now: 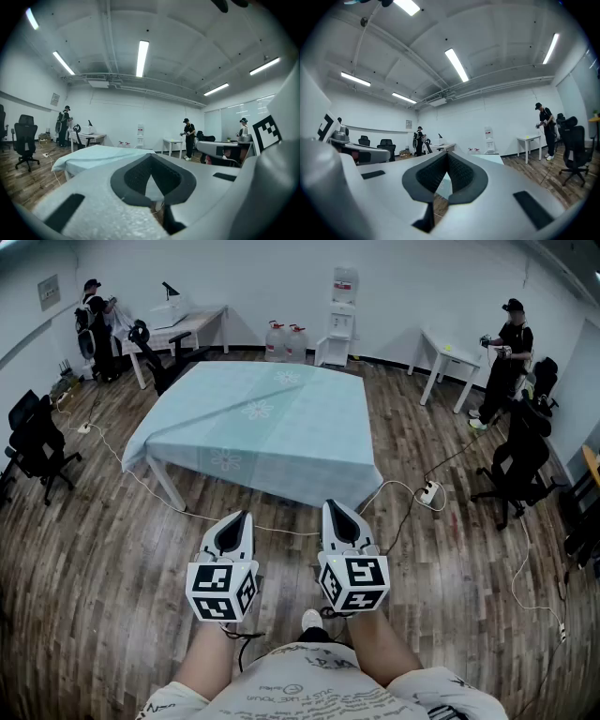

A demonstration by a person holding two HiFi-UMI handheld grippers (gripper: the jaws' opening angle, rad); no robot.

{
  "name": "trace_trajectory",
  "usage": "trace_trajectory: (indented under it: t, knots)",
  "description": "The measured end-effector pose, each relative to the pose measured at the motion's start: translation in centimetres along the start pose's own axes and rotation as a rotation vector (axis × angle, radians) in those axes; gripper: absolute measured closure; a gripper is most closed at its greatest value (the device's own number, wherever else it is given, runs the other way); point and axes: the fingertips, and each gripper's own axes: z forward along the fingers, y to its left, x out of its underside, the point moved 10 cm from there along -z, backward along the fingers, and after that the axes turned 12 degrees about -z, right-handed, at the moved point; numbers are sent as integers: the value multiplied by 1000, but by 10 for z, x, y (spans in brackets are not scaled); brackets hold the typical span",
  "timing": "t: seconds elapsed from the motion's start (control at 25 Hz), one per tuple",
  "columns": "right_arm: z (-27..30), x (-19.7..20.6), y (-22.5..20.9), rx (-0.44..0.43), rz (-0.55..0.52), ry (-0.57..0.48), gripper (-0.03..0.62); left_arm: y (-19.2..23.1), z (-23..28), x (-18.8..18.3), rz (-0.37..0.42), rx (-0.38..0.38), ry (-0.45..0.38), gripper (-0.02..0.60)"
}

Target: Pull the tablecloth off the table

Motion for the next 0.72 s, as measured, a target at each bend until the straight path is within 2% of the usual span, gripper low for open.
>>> trace_trajectory:
  t: [0.32,0.72]
  knots:
    - [39,2,-21,-20,17,19,580,3,47,-9,-17,2,11,571]
    - [110,18,-96,-33,24,16,580,-7,153,-12,-20,-27,30,571]
